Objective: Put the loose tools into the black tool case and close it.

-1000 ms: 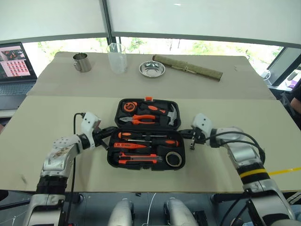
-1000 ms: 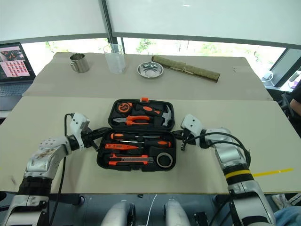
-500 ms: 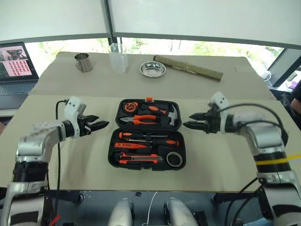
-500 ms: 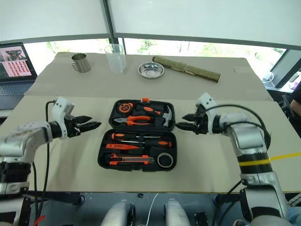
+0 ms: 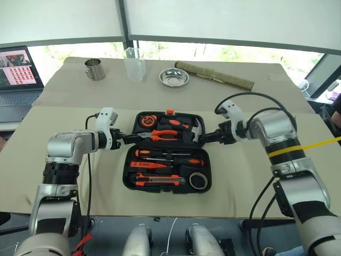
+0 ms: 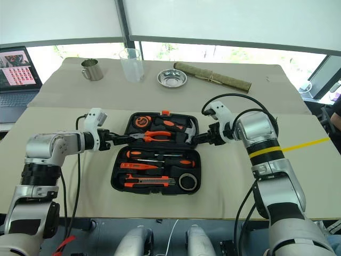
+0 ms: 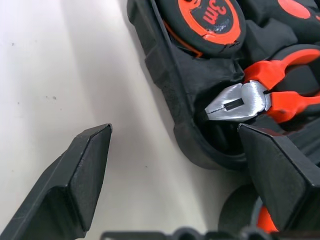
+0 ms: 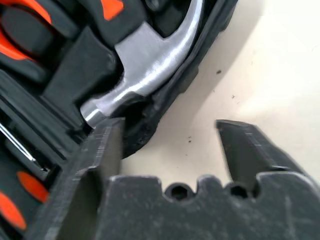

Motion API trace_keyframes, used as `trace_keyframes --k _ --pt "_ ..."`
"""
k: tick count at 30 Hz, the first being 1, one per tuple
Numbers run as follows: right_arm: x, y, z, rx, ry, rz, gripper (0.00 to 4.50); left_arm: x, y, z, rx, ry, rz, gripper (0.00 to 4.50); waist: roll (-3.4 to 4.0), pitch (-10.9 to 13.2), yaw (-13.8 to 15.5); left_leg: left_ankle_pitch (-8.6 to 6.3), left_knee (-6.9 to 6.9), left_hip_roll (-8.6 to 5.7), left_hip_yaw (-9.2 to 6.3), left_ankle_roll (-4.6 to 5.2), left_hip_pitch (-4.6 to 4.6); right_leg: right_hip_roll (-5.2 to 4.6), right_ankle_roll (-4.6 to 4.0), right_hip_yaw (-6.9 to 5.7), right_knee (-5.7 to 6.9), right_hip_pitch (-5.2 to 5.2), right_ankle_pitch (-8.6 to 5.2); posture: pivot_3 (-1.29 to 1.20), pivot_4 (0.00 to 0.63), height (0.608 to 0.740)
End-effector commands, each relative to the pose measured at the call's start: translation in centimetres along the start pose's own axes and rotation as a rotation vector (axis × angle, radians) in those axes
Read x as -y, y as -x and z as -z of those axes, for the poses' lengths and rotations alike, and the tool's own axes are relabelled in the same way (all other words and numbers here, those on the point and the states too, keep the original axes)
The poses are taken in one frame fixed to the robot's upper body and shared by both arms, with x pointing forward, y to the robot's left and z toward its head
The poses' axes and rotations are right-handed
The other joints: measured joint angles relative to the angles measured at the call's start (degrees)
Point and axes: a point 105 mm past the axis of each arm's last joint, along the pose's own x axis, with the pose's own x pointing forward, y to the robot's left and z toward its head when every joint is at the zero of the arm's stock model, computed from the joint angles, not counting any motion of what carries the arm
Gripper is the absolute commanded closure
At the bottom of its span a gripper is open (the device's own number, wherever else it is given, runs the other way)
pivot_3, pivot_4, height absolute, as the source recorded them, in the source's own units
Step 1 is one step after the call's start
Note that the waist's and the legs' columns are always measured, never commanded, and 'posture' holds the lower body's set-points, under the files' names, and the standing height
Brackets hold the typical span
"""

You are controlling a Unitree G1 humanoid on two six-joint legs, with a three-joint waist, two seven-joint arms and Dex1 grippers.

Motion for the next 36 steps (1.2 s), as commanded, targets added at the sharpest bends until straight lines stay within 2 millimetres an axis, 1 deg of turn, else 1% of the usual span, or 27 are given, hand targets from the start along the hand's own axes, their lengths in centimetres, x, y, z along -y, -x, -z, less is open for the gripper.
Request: trace_keyframes --k 1,3,6,7,8,9,10,12,14,16,17,18,20,22,23,24,25,26,27,29,31,33,34,35,36 --pt "0.5 0.4 -0.2 -0.014 -0.007 0.036 2.79 -0.2 0.3 -1.6 0.063 0.003 -0.018 1.59 0.0 0.0 0.0 0.0 0.0 0.0 0.0 0.0 0.01 0.0 0.0 0.0 0.0 0.01 0.0 0.0 0.15 0.74" --pt "0.8 0.2 0.1 -0.024 -0.024 0.058 3.39 -0.2 0.2 -1.3 0.058 0.026 -0.009 2.16 0.0 0.0 0.0 0.0 0.0 0.0 0.0 0.0 0.03 0.0 0.0 0.0 0.0 0.02 0.0 0.0 0.15 0.74" --pt "1.1 0.1 0.4 -0.035 -0.054 0.074 4.44 -0.2 0.2 -1.0 0.056 0.057 -0.002 3.28 0.0 0.0 0.0 0.0 0.0 0.0 -0.01 0.0 0.04 0.0 0.0 -0.01 0.01 0.04 0.0 0.0 0.15 0.74" --pt "1.2 0.1 0.5 -0.037 -0.064 0.08 4.5 -0.2 0.2 -1.0 0.062 0.072 0.0 3.61 0.0 0.0 0.1 0.0 0.01 0.0 -0.03 0.0 0.09 -0.01 0.0 -0.02 0.0 0.11 0.0 0.0 0.15 0.74" --pt "1.2 0.0 0.6 -0.04 -0.067 0.082 4.5 -0.3 0.2 -1.0 0.07 0.088 0.002 4.06 -0.01 0.0 0.1 0.0 0.02 -0.02 -0.03 0.0 0.11 -0.04 0.0 -0.03 0.0 0.15 0.0 0.0 0.15 0.74" --pt "1.2 0.0 0.7 -0.042 -0.071 0.079 4.5 -0.3 0.2 -1.0 0.08 0.106 0.008 4.3 -0.01 0.0 0.1 0.0 0.03 -0.02 -0.03 0.0 0.12 -0.04 0.01 -0.03 0.0 0.17 0.01 0.0 0.15 0.74" --pt "1.1 -0.1 0.7 -0.04 -0.075 0.074 4.5 -0.2 0.2 -1.1 0.094 0.123 0.013 4.42 -0.01 0.0 0.1 0.0 0.04 -0.03 -0.03 -0.01 0.15 -0.04 0.01 -0.02 0.0 0.19 0.01 0.0 0.15 0.74" --pt "0.6 -0.1 -0.3 0.027 -0.084 0.049 4.5 0.0 0.3 -1.5 0.136 0.157 0.036 4.42 -0.01 0.0 0.0 0.01 0.06 -0.03 -0.05 -0.02 0.16 -0.04 0.02 -0.03 0.02 0.2 0.01 0.0 0.15 0.74" --pt "-0.3 0.3 -2.1 0.138 -0.058 -0.003 4.5 0.3 0.7 -2.0 0.189 0.164 0.066 4.42 -0.01 0.0 0.0 0.01 0.06 -0.02 -0.06 -0.02 0.16 -0.04 0.02 -0.03 0.03 0.19 0.01 0.0 0.15 0.74" --pt "-0.8 1.3 -3.9 0.268 0.026 -0.018 4.5 0.7 1.5 -2.9 0.293 0.107 0.103 4.42 -0.01 0.0 -0.1 0.02 0.05 -0.02 -0.07 -0.04 0.14 -0.03 0.02 -0.02 0.04 0.17 0.01 0.0 0.15 0.74" --pt "-1.2 2.0 -4.7 0.342 0.094 -0.024 4.5 0.9 2.1 -3.2 0.353 0.057 0.12 4.42 -0.01 0.0 -0.2 0.02 0.05 -0.02 -0.07 -0.04 0.13 -0.04 0.02 -0.01 0.05 0.15 0.01 0.0 0.15 0.74" --pt "-1.7 2.7 -5.1 0.392 0.15 -0.031 4.5 1.1 2.6 -3.3 0.398 0.001 0.132 4.42 -0.01 0.0 -0.2 0.03 0.03 -0.02 -0.07 -0.06 0.09 -0.04 0.02 -0.01 0.04 0.1 0.02 0.0 0.15 0.74" --pt "-2.6 3.9 -5.1 0.47 0.236 -0.061 4.5 0.9 3.6 -3.1 0.474 -0.221 0.092 4.42 0.0 0.0 -0.2 0.04 -0.02 -0.01 -0.07 -0.09 -0.07 -0.05 0.01 0.01 0.03 -0.07 0.02 0.0 0.15 0.74" --pt "-3.4 4.7 -4.0 0.498 0.378 -0.06 4.5 0.3 4.4 -2.2 0.515 -0.385 0.036 4.42 0.0 0.0 -0.1 0.06 -0.14 0.0 -0.05 -0.14 -0.2 -0.06 0.0 0.0 0.04 -0.21 0.03 0.0 0.15 0.74" --pt "-3.6 4.8 -3.3 0.485 0.441 -0.053 4.5 0.3 4.8 -1.8 0.534 -0.477 0.032 4.42 0.0 0.0 0.0 0.07 -0.17 0.0 -0.05 -0.16 -0.28 -0.06 0.0 0.0 0.04 -0.28 0.03 0.0 0.15 0.74" --pt "-3.7 4.9 -2.3 0.472 0.532 -0.033 4.5 0.5 5.3 -1.1 0.552 -0.607 0.032 4.42 0.0 0.0 0.0 0.09 -0.17 0.01 -0.04 -0.19 -0.41 -0.06 -0.01 -0.01 0.05 -0.41 0.03 0.0 0.15 0.74" --pt "-3.8 5.0 -1.6 0.469 0.601 -0.02 4.5 1.0 5.7 -0.3 0.562 -0.729 0.052 4.42 0.0 0.0 0.1 0.09 -0.17 0.01 -0.02 -0.19 -0.51 -0.07 -0.01 0.0 0.05 -0.52 0.03 0.0 0.15 0.74" --pt "-3.9 5.0 -1.0 0.492 0.632 -0.002 4.5 1.3 6.0 0.8 0.55 -0.823 0.075 4.42 0.0 0.0 0.0 0.09 -0.17 0.0 0.0 -0.19 -0.61 -0.09 -0.01 -0.01 0.0 -0.6 0.03 0.0 0.15 0.74" --pt "-3.7 4.9 -0.1 0.504 0.683 0.037 4.5 1.1 6.3 1.8 0.546 -0.871 0.069 4.42 0.01 0.0 0.0 0.09 -0.18 0.01 0.03 -0.19 -0.62 -0.1 -0.01 0.0 0.0 -0.6 0.03 0.0 0.15 0.74" --pt "-3.3 4.6 1.6 0.51 0.83 0.124 4.5 0.9 6.5 3.0 0.547 -0.921 0.054 4.42 0.01 0.0 0.0 0.07 -0.18 0.03 0.09 -0.18 -0.58 -0.12 -0.01 0.02 -0.15 -0.57 0.03 0.0 0.15 0.74" --pt "-3.5 4.6 2.6 0.538 1.056 0.226 4.5 1.3 6.5 4.4 0.525 -0.985 0.082 4.42 0.0 0.0 0.1 0.06 -0.16 0.02 0.13 -0.15 -0.49 -0.14 0.0 0.01 -0.3 -0.46 0.03 0.0 0.15 0.74" --pt "-3.4 4.3 4.0 0.555 1.122 0.263 4.5 1.4 6.5 6.1 0.484 -1.01 0.109 4.42 -0.01 0.0 0.1 0.04 -0.15 0.0 0.16 -0.12 -0.19 -0.16 0.03 0.02 -0.32 -0.17 0.03 0.0 0.15 0.74" --pt "-3.3 4.1 4.7 0.554 1.143 0.266 4.5 1.4 6.5 6.8 0.47 -1.002 0.12 4.1 -0.01 0.0 0.0 0.03 -0.16 0.02 0.16 -0.11 0.07 -0.14 0.04 0.01 -0.4 0.12 0.03 0.0 0.15 0.74" --pt "-3.0 3.7 5.9 0.525 1.149 0.255 4.11 1.1 6.7 7.9 0.44 -0.992 0.124 3.76 0.0 0.0 0.0 0.0 -0.18 0.02 0.21 -0.07 0.35 -0.14 0.05 0.02 -0.41 0.39 0.02 0.0 0.15 0.74" --pt "-2.8 3.4 6.7 0.508 1.159 0.246 3.72 0.9 6.8 8.6 0.42 -0.986 0.126 3.52 0.0 0.0 -0.1 0.0 -0.18 0.02 0.27 -0.07 0.48 -0.15 0.05 0.07 -0.39 0.47 0.02 0.0 0.15 0.74"
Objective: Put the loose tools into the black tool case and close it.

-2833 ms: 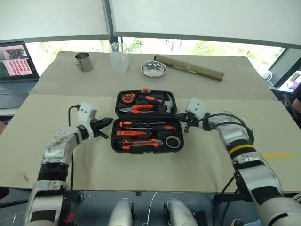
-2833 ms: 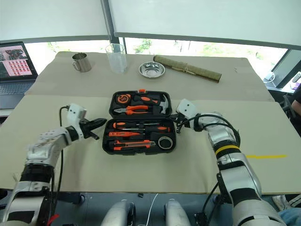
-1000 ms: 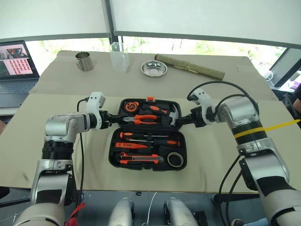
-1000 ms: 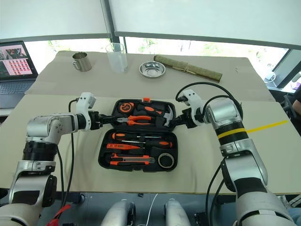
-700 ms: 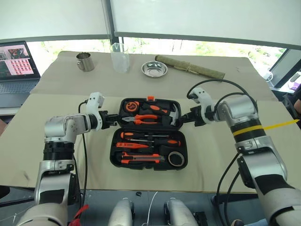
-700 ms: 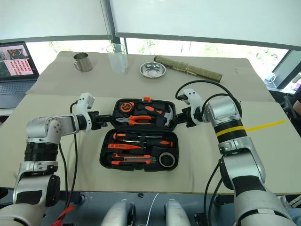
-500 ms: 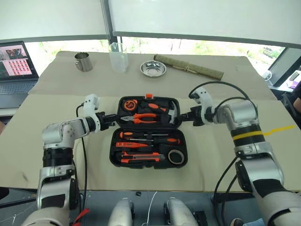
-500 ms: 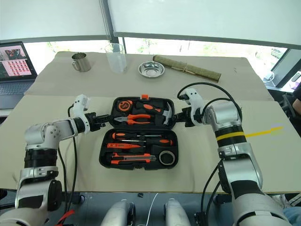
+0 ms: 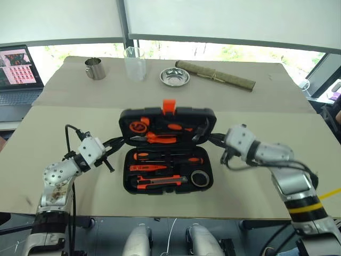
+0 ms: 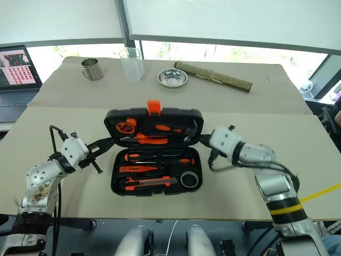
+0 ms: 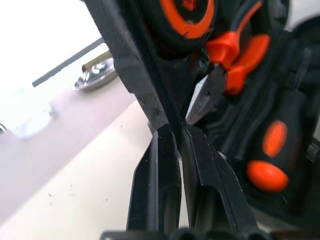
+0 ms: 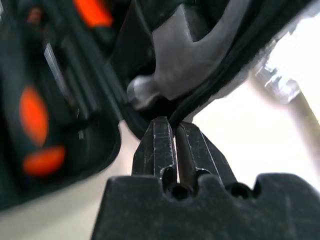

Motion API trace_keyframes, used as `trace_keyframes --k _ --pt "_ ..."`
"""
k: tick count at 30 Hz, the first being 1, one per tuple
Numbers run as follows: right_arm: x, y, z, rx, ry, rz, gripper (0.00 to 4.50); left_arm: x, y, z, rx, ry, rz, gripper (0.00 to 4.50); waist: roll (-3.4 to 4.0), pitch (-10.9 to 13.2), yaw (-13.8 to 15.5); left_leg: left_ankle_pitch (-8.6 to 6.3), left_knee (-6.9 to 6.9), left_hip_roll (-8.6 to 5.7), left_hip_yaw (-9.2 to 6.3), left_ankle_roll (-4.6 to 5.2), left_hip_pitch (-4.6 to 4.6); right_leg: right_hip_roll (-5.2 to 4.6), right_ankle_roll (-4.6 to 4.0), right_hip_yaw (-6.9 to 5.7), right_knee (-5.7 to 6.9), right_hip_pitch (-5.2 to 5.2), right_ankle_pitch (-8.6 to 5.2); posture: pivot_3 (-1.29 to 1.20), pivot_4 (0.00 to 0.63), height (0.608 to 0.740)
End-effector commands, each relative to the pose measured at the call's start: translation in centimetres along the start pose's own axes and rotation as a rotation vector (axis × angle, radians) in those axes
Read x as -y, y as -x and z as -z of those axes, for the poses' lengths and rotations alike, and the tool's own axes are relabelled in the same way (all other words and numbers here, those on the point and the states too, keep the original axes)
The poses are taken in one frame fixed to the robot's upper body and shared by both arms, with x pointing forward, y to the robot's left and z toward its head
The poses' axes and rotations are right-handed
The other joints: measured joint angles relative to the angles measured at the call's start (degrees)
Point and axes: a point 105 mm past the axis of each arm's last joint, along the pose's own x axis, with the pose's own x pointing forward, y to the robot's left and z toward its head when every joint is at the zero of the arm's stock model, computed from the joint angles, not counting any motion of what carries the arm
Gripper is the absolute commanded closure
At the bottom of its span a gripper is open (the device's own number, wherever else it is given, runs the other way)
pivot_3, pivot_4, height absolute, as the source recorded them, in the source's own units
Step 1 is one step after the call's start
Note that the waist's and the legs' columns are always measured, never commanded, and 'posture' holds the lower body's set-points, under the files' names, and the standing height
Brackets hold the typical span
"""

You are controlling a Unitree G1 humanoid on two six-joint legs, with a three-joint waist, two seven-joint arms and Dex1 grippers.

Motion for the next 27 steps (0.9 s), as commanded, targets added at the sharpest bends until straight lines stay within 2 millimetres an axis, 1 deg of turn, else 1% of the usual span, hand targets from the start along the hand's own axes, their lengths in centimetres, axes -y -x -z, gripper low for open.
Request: trace_keyframes --k 1,2,4,5,7,8,9,11,12,13,15,17,18,20,22,24,27 --pt "-1.3 1.5 2.4 -0.065 0.061 -0.026 3.48 2.0 1.8 2.0 -0.087 0.04 0.059 3.07 -0.01 0.0 0.0 0.0 0.01 0.0 0.04 0.0 0.06 0.0 0.0 0.05 0.02 0.03 0.0 0.0 0.15 0.74" --pt "-1.3 1.8 2.7 -0.075 0.051 -0.023 3.09 1.9 2.2 2.3 -0.103 0.062 0.043 2.72 -0.06 0.0 0.1 0.0 0.02 0.01 0.05 0.0 0.11 0.01 0.0 0.05 0.02 0.09 0.0 0.0 0.15 0.74" --pt "-1.0 2.6 3.0 -0.081 0.01 -0.024 2.51 1.4 3.0 2.9 -0.129 0.122 0.01 2.1 -0.05 0.0 0.1 0.01 0.06 0.04 0.05 0.01 0.1 0.01 0.0 0.04 0.08 0.06 0.0 0.0 0.15 0.74" --pt "-0.9 2.9 3.0 -0.08 -0.001 -0.023 2.51 1.2 3.3 3.0 -0.137 0.137 0.001 2.1 -0.05 0.0 0.1 0.01 0.06 0.05 0.12 0.01 0.09 0.02 -0.01 0.11 0.13 -0.02 0.0 0.0 0.15 0.74" --pt "-0.3 3.9 3.0 -0.079 -0.056 -0.009 2.84 0.9 3.4 3.1 -0.142 0.174 -0.002 2.05 -0.06 0.0 0.1 0.01 0.09 0.1 0.09 0.02 0.1 0.08 -0.01 0.1 0.18 -0.02 0.0 0.0 0.15 0.74" --pt "-0.6 4.9 2.7 -0.068 -0.204 -0.04 3.08 0.4 3.0 2.9 -0.133 0.23 -0.009 2.05 -0.06 0.0 0.1 0.01 0.09 0.1 0.09 0.02 0.1 0.1 -0.01 0.11 0.19 -0.02 0.0 0.0 0.15 0.74" --pt "-1.0 5.6 2.2 -0.05 -0.315 -0.075 3.44 0.1 2.6 2.7 -0.125 0.272 -0.011 2.05 -0.06 0.0 0.3 0.01 0.08 0.11 0.08 0.02 0.1 0.1 -0.01 0.11 0.2 -0.02 0.0 0.0 0.15 0.74" --pt "-1.4 6.4 0.8 -0.021 -0.369 -0.14 4.11 -0.6 1.4 2.1 -0.121 0.324 0.008 2.59 -0.07 0.0 0.7 0.01 0.07 0.11 -0.01 0.02 0.08 0.1 -0.01 0.04 0.19 0.05 0.0 0.0 0.15 0.74" --pt "-1.5 6.7 0.3 -0.022 -0.354 -0.163 4.4 -0.7 0.7 1.9 -0.126 0.326 0.033 2.76 -0.08 0.0 0.7 0.01 0.07 0.11 -0.03 0.02 0.07 0.11 -0.01 0.01 0.17 0.05 0.0 0.0 0.15 0.74" --pt "-2.0 7.0 0.0 -0.032 -0.357 -0.2 4.5 -0.9 0.2 1.7 -0.13 0.317 0.051 3.2 -0.09 0.0 0.7 0.01 0.08 0.11 -0.03 0.02 0.07 0.11 -0.01 0.02 0.17 0.05 0.0 0.0 0.15 0.74" --pt "-3.3 7.6 -0.7 -0.042 -0.324 -0.287 4.5 -1.3 -0.8 1.6 -0.141 0.323 0.077 4.01 -0.11 0.0 0.6 0.01 0.12 0.09 -0.03 0.02 0.09 0.12 -0.01 0.03 0.19 0.09 0.0 0.0 0.15 0.74" --pt "-4.5 8.0 -1.2 -0.051 -0.336 -0.346 4.5 -1.7 -1.6 1.4 -0.143 0.323 0.093 4.49 -0.12 0.0 0.4 0.01 0.13 0.09 -0.04 0.02 0.11 0.16 0.0 0.03 0.18 0.1 0.0 0.0 0.15 0.74" --pt "-5.1 8.0 -1.5 -0.052 -0.349 -0.375 4.5 -1.9 -2.0 1.3 -0.144 0.319 0.098 4.49 -0.12 0.0 0.2 0.01 0.11 0.1 -0.03 0.02 0.1 0.17 0.0 0.04 0.17 0.08 0.0 0.0 0.15 0.74" --pt "-6.8 7.4 -2.3 -0.04 -0.368 -0.417 4.5 -1.6 -3.2 2.2 -0.221 0.323 0.172 4.49 -0.13 0.0 0.1 0.01 0.1 0.1 -0.03 0.02 0.09 0.2 0.0 0.05 0.18 0.05 0.0 0.0 0.15 0.74" --pt "-8.6 7.1 -2.2 -0.073 -0.344 -0.492 4.5 -0.5 -3.3 3.5 -0.335 0.273 0.296 4.49 -0.14 0.0 -0.1 0.01 0.12 0.1 -0.06 0.02 0.08 0.24 0.0 0.06 0.19 0.02 0.0 0.0 0.15 0.74" --pt "-9.3 6.4 -2.2 -0.088 -0.348 -0.502 4.5 0.0 -3.3 4.0 -0.383 0.292 0.365 4.49 -0.17 0.0 -0.1 0.01 0.12 0.08 -0.07 0.01 0.09 0.27 0.0 0.07 0.21 0.0 -0.02 0.0 0.15 0.74" --pt "-9.9 5.6 -2.4 -0.088 -0.361 -0.517 4.5 -0.6 -4.3 3.4 -0.338 0.341 0.338 4.49 -0.17 0.0 0.0 0.01 0.13 0.07 -0.05 0.01 0.06 0.26 0.0 0.08 0.2 -0.02 -0.02 0.0 0.15 0.74"
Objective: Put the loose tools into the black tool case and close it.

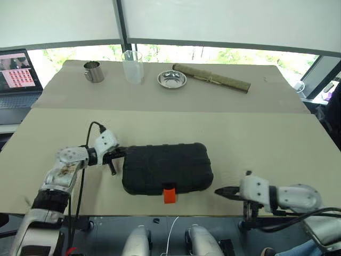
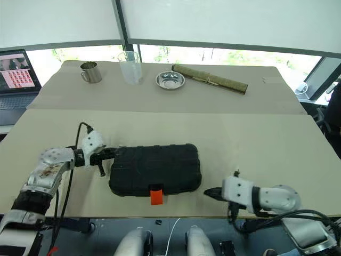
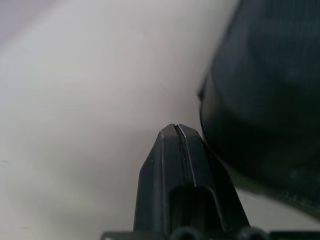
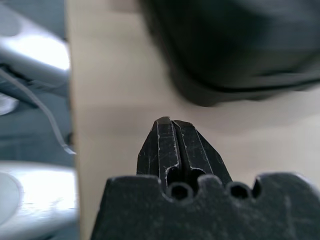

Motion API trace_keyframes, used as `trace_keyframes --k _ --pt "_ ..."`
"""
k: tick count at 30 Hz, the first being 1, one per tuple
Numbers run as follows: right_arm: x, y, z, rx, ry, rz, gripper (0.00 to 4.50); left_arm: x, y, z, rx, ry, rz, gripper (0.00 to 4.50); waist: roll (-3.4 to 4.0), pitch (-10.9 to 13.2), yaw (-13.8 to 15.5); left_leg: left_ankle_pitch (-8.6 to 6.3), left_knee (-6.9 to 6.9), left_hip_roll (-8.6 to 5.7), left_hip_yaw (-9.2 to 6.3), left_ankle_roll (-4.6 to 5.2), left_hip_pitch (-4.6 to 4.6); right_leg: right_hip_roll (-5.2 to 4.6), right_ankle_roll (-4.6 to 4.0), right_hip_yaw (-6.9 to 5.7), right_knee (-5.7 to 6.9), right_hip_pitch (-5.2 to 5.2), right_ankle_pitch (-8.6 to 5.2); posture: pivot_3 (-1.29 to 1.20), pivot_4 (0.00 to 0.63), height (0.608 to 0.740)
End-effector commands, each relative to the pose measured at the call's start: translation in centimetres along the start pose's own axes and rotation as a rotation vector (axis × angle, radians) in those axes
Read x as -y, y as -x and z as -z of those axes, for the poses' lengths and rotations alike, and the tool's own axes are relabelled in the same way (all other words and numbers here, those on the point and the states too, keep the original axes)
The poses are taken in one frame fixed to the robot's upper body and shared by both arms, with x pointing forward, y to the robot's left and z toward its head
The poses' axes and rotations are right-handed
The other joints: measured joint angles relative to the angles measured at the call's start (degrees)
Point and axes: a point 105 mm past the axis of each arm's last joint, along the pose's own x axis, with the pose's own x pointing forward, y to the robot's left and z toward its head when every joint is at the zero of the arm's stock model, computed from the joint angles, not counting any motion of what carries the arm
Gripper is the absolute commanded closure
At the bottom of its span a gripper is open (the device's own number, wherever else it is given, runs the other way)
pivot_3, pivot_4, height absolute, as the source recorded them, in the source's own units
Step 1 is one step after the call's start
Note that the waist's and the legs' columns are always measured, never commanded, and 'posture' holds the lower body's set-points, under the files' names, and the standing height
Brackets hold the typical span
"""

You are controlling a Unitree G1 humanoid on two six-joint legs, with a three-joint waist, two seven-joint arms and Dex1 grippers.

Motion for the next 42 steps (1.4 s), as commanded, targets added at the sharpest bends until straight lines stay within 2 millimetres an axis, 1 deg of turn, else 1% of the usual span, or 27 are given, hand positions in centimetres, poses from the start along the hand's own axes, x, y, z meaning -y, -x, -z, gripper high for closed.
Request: trace_keyframes --k 1,3,4,6,7,10,12,15,17,18,20,21,23,25,27,29,31,32,33,36,38,42 --pt "0.3 -1.0 -0.9 0.007 0.033 0.0 4.5 0.0 -0.4 -0.3 0.013 0.039 0.028 4.49 0.0 0.0 0.0 0.0 0.02 0.0 0.02 0.0 0.0 -0.01 0.0 0.02 0.01 0.0 0.0 0.0 0.15 0.74" --pt "0.5 -1.9 -1.3 0.03 0.035 0.013 4.5 0.3 -0.5 -0.1 0.008 0.037 0.044 4.49 -0.04 0.0 0.1 0.0 0.02 0.0 -0.02 0.0 0.0 0.0 0.0 -0.02 0.02 0.01 0.0 0.0 0.15 0.74" --pt "1.0 -2.3 -1.5 0.043 0.039 0.031 4.5 0.6 -0.4 0.2 0.007 0.049 0.043 4.49 -0.05 0.0 0.1 0.0 0.02 0.0 -0.02 0.0 0.0 -0.01 0.0 -0.01 0.02 0.01 0.0 0.0 0.15 0.74" --pt "2.7 -3.1 -2.0 0.071 0.038 0.087 4.5 1.2 0.1 0.8 0.014 0.114 0.036 4.49 -0.09 0.0 -0.5 0.0 0.01 0.02 -0.01 0.0 0.01 0.01 -0.01 0.0 0.03 -0.01 0.0 0.0 0.15 0.74" --pt "4.1 -3.3 -2.3 0.083 0.045 0.123 4.5 1.6 0.5 1.2 0.021 0.14 0.011 4.49 -0.09 0.0 -0.6 0.0 0.01 0.05 0.01 0.0 0.04 0.02 -0.02 0.01 0.05 -0.01 0.01 0.0 0.15 0.74" --pt "7.1 -3.8 -2.8 0.116 0.031 0.183 4.5 2.5 1.3 1.8 0.056 0.215 -0.04 4.49 -0.08 0.0 -1.5 0.0 0.03 0.05 0.02 0.0 0.07 -0.02 -0.02 0.05 0.22 -0.06 0.01 0.0 0.15 0.74" --pt "8.5 -4.0 -2.9 0.135 0.008 0.209 4.5 3.3 1.6 1.8 0.083 0.272 -0.056 4.49 -0.08 0.0 -1.5 0.0 0.03 0.06 0.02 0.0 0.08 -0.02 -0.03 0.06 0.24 -0.06 0.01 0.0 0.15 0.74" --pt "10.8 -4.4 -2.9 0.127 0.051 0.232 4.5 4.9 1.9 1.8 0.107 0.284 -0.069 4.49 -0.07 0.0 -1.5 0.0 0.0 0.05 0.0 0.0 0.06 -0.05 -0.05 0.03 0.26 -0.1 0.0 0.0 0.15 0.74" --pt "11.8 -4.2 -3.2 0.139 0.052 0.245 4.5 4.8 2.2 1.7 0.111 0.285 -0.117 4.49 -0.07 0.0 -1.4 0.0 -0.01 0.04 0.0 0.0 0.05 -0.07 -0.05 0.04 0.23 -0.09 0.0 0.0 0.15 0.74" --pt "12.0 -3.9 -3.1 0.14 0.051 0.249 4.5 4.0 2.5 1.5 0.124 0.275 -0.165 4.49 -0.07 0.0 -1.4 0.0 -0.02 0.03 0.0 0.0 0.05 -0.1 -0.05 0.04 0.23 -0.09 0.0 0.0 0.15 0.74" --pt "12.2 -3.6 -3.0 0.139 0.053 0.25 4.5 3.1 2.8 1.1 0.14 0.265 -0.218 4.49 -0.07 0.0 -0.9 0.0 -0.01 0.02 -0.01 0.0 0.04 -0.1 -0.05 0.02 0.24 -0.07 0.0 0.0 0.15 0.74" --pt "12.0 -3.0 -2.6 0.13 0.052 0.245 4.5 2.2 3.2 0.3 0.172 0.257 -0.244 4.49 -0.07 0.0 -0.7 0.0 0.0 0.02 -0.01 0.0 0.04 -0.09 -0.05 0.01 0.25 -0.07 0.0 0.0 0.15 0.74" --pt "10.9 -1.5 -1.8 0.102 0.049 0.216 4.5 1.0 4.0 -2.1 0.247 0.204 -0.206 4.49 -0.09 0.0 -0.1 0.0 0.0 0.02 0.0 0.0 0.03 -0.09 -0.05 0.01 0.26 -0.09 0.0 0.0 0.15 0.74" --pt "9.6 -0.4 -1.6 0.091 0.038 0.184 4.5 0.7 4.0 -4.3 0.297 0.151 -0.129 4.49 -0.12 0.0 0.8 0.0 0.03 0.0 -0.07 0.0 -0.05 -0.1 -0.05 -0.1 0.24 -0.09 0.0 0.0 0.15 0.74" --pt "8.4 0.1 -1.8 0.092 0.018 0.15 4.5 0.6 3.6 -6.0 0.313 0.114 -0.057 4.49 -0.13 0.0 0.9 0.0 0.03 0.0 -0.04 0.0 -0.06 -0.1 -0.05 -0.1 0.18 -0.09 0.0 0.0 0.15 0.74" --pt "7.5 0.4 -1.9 0.085 0.008 0.127 4.5 0.5 3.2 -7.1 0.318 0.098 -0.017 4.49 -0.13 0.0 0.7 0.0 0.03 -0.01 -0.01 0.0 -0.04 -0.1 -0.04 -0.06 0.15 -0.04 0.0 0.0 0.15 0.74" --pt "6.5 0.2 -2.1 0.078 0.003 0.1 4.5 0.9 1.8 -8.6 0.339 0.085 0.042 4.49 -0.13 0.0 0.4 0.0 0.03 -0.01 -0.01 0.0 -0.01 -0.07 -0.04 -0.03 0.18 -0.04 0.0 0.0 0.15 0.74" --pt "6.1 -0.1 -2.3 0.091 -0.007 0.097 4.5 1.5 0.7 -9.1 0.341 0.083 0.08 4.49 -0.13 0.0 0.2 0.0 0.02 -0.01 -0.02 0.0 -0.01 -0.06 -0.04 -0.04 0.19 -0.04 -0.01 0.0 0.15 0.74" --pt "5.9 -0.5 -2.6 0.1 -0.01 0.097 4.5 2.0 -0.3 -9.1 0.33 0.079 0.103 4.49 -0.13 0.0 0.1 0.0 0.03 -0.01 -0.04 0.0 -0.01 -0.04 -0.04 -0.04 0.2 -0.04 -0.01 0.0 0.15 0.74" --pt "5.6 -1.4 -2.7 0.1 0.003 0.084 4.5 3.1 -2.1 -8.5 0.285 0.043 0.15 4.49 -0.13 0.0 -0.2 0.0 0.04 -0.01 -0.03 0.0 -0.01 -0.02 -0.04 0.0 0.21 -0.06 -0.01 0.0 0.15 0.74" --pt "5.7 -1.8 -2.9 0.104 0.011 0.086 4.5 3.6 -3.2 -8.3 0.268 0.029 0.166 4.49 -0.13 0.0 -0.1 0.0 0.02 -0.01 -0.05 0.0 -0.02 0.01 -0.04 0.01 0.21 -0.08 -0.01 0.0 0.15 0.74" --pt "6.5 -2.0 -3.8 0.138 0.014 0.113 4.5 4.2 -4.4 -8.3 0.259 0.046 0.181 4.49 -0.13 0.0 0.0 0.01 0.08 -0.04 -0.07 0.0 0.0 0.0 -0.04 0.01 0.22 -0.02 -0.01 0.0 0.15 0.74"
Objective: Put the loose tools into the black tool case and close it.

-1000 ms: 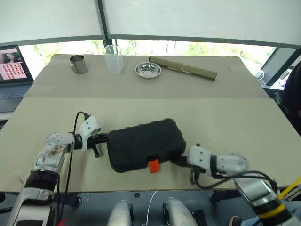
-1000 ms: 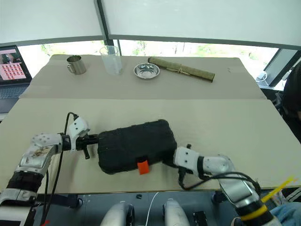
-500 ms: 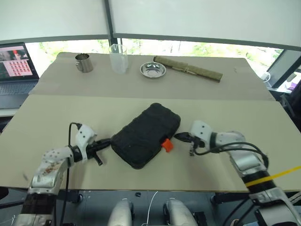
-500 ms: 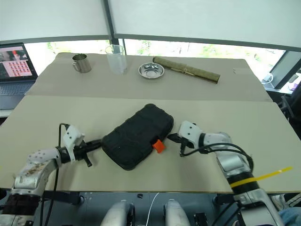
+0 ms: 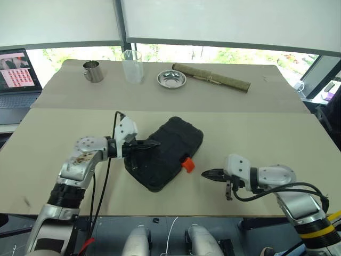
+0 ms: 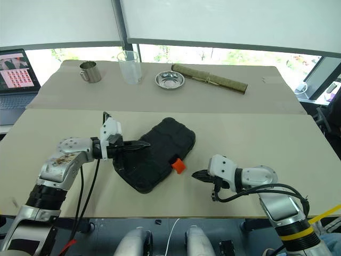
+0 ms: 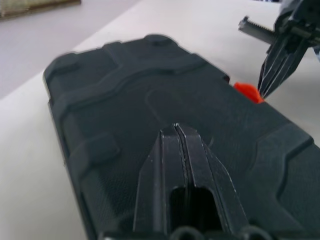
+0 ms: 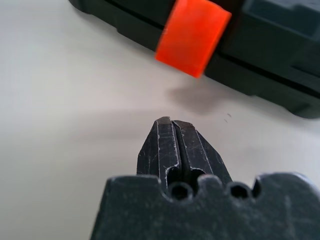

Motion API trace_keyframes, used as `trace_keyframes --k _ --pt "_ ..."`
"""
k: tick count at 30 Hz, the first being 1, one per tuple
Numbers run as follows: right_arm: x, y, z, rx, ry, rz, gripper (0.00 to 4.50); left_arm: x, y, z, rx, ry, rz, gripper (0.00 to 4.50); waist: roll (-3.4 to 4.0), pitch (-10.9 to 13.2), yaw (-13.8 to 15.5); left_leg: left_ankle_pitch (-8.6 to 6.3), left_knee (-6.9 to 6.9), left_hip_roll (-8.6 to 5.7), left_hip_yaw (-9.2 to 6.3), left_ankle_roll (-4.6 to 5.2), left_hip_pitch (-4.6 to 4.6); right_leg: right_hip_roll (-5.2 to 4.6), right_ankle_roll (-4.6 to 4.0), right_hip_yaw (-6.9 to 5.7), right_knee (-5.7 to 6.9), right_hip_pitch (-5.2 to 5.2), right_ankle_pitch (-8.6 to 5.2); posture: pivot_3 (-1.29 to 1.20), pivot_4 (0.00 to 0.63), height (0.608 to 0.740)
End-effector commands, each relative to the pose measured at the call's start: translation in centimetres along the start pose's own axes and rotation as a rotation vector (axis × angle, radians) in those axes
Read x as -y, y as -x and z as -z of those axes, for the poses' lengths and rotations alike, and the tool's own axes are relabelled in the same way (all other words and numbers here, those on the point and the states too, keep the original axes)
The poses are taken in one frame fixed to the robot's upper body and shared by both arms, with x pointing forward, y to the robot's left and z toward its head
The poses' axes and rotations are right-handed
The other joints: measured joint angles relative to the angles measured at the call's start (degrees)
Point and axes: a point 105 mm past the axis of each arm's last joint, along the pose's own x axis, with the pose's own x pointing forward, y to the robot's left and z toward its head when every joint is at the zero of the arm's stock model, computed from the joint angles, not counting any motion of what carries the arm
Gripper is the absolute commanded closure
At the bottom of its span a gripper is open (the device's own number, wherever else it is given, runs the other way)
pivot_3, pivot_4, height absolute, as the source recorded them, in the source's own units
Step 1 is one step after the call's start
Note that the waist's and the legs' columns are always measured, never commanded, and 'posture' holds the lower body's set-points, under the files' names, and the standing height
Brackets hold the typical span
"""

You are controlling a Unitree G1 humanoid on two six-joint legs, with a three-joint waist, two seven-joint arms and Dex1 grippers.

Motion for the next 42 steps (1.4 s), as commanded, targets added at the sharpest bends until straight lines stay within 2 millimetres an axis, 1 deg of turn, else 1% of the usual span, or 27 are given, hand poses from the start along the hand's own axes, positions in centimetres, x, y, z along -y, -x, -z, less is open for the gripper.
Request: trace_keyframes --k 1,11,16,23,26,29,31,33,35,37,40,42 --pt "1.0 0.1 -1.2 0.029 0.033 0.036 4.5 0.6 -0.7 1.0 -0.039 0.018 0.018 4.49 0.0 0.0 0.0 0.0 0.0 0.0 0.0 0.0 0.0 0.0 0.0 0.0 0.0 0.01 0.0 0.0 0.15 0.74" --pt "1.4 -1.1 -2.5 0.081 0.037 0.031 4.5 0.9 -0.5 1.7 -0.058 0.042 0.016 4.49 0.01 0.0 0.0 0.0 -0.01 0.0 -0.01 0.0 0.04 0.0 0.0 0.0 0.01 0.02 0.0 0.0 0.15 0.74" --pt "2.0 -1.5 -3.5 0.127 0.04 0.043 4.5 1.1 -0.3 2.2 -0.077 0.054 0.02 4.49 0.02 0.0 -0.2 0.0 -0.02 0.02 -0.01 0.0 0.07 0.0 0.0 0.0 0.01 0.03 0.0 0.0 0.15 0.74" --pt "1.8 -2.1 -4.1 0.153 0.035 0.028 4.5 1.2 -0.4 2.5 -0.083 0.063 0.025 4.49 0.03 0.0 -0.3 0.0 -0.04 0.02 -0.01 0.0 0.19 0.01 0.0 0.0 0.03 0.11 0.0 0.0 0.15 0.74" --pt "1.8 -2.3 -3.9 0.147 0.03 0.029 4.5 1.2 -0.3 2.6 -0.085 0.065 0.024 4.49 0.04 0.0 -0.3 0.0 -0.04 0.02 0.0 0.0 0.21 0.01 -0.01 0.0 0.03 0.12 0.0 0.0 0.15 0.74" --pt "1.9 -2.9 -3.0 0.118 0.012 0.043 4.5 1.1 -0.4 2.6 -0.089 0.066 0.023 4.49 0.04 0.0 -0.3 0.0 -0.04 0.02 0.0 0.0 0.26 0.01 0.0 0.0 0.03 0.18 0.0 0.0 0.15 0.74" --pt "1.9 -3.0 -2.6 0.098 0.032 0.038 4.5 1.1 -0.4 2.6 -0.091 0.066 0.023 4.49 0.04 0.0 -0.3 0.0 -0.08 0.03 0.0 0.0 0.46 0.01 -0.02 0.0 0.0 0.37 -0.02 0.0 0.15 0.74" --pt "2.2 -2.6 -3.1 0.124 0.03 0.06 4.5 1.1 -0.3 2.6 -0.092 0.068 0.023 4.49 0.04 0.0 -0.3 0.0 -0.13 0.03 -0.01 0.0 0.67 0.01 -0.02 -0.02 -0.07 0.61 -0.04 0.0 0.15 0.74" --pt "2.5 -1.7 -3.9 0.159 0.026 0.08 4.5 1.1 -0.2 2.7 -0.094 0.069 0.023 4.49 0.04 0.0 -0.2 -0.01 -0.17 0.04 -0.02 0.0 0.82 0.01 -0.02 -0.05 -0.17 0.8 -0.05 0.0 0.15 0.74" --pt "2.4 -1.0 -4.1 0.164 0.026 0.082 4.5 1.1 -0.1 2.8 -0.097 0.069 0.021 4.49 0.04 0.0 -0.1 -0.01 -0.18 0.04 -0.02 0.0 0.81 0.01 -0.02 -0.06 -0.19 0.81 -0.05 0.0 0.15 0.74" --pt "1.5 0.2 -3.3 0.129 0.001 0.054 4.5 1.1 0.0 2.9 -0.101 0.071 0.019 4.49 0.04 0.0 -0.1 -0.01 -0.18 0.04 -0.02 0.0 0.8 0.0 -0.02 -0.05 -0.22 0.81 -0.05 0.0 0.15 0.74" --pt "0.9 0.4 -2.7 0.101 -0.017 0.04 4.5 1.1 0.1 2.9 -0.103 0.071 0.019 4.49 0.04 0.0 -0.2 -0.01 -0.2 0.04 -0.01 0.01 0.81 0.0 -0.02 -0.05 -0.23 0.82 -0.05 0.0 0.15 0.74"
